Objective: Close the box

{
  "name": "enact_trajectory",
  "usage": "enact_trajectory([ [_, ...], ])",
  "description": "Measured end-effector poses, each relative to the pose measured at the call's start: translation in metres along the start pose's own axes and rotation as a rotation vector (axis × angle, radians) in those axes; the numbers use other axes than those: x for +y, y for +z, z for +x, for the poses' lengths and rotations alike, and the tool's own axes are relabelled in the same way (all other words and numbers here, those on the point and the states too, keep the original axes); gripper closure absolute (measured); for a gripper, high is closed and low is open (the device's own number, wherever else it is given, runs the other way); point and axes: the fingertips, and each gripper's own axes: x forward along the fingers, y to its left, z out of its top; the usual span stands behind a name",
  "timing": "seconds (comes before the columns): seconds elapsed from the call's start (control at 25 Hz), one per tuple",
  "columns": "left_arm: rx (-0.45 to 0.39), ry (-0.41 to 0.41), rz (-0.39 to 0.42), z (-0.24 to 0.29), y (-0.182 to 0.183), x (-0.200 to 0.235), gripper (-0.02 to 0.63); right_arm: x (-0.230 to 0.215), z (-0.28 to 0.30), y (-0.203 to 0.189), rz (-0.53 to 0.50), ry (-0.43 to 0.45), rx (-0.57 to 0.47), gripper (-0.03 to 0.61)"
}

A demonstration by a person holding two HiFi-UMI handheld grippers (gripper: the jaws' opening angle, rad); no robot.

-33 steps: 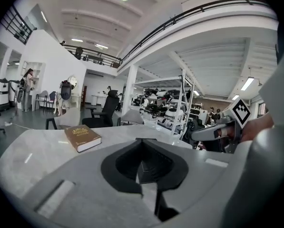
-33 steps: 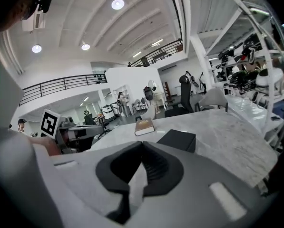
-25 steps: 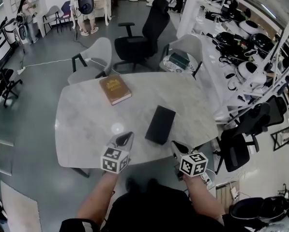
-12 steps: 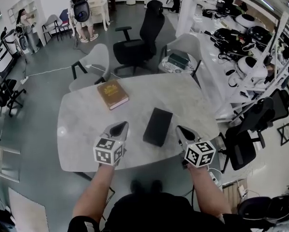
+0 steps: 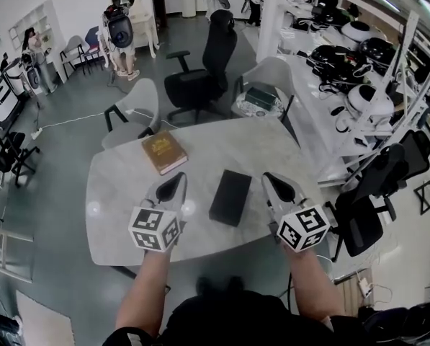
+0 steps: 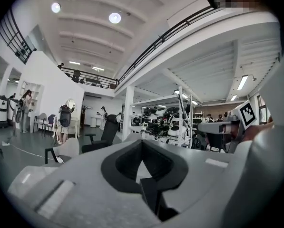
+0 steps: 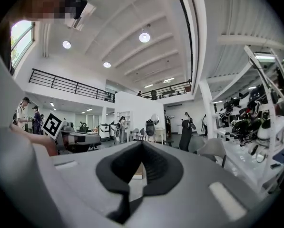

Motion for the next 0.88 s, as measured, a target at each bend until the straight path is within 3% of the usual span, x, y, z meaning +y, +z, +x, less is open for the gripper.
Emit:
enact_trajectory([
  [0.36, 0.029, -0.007, 0.01, 0.008, -0.019, -0.002, 0.603, -0.002, 0.002, -0.026, 0.036, 0.022, 0.045, 0.577],
  [0.88, 0.034, 0.002, 0.006, 0.0, -0.02, 0.006, 0.603, 0.013, 0.009, -0.031, 0.088, 0.049, 0.054, 0.577],
])
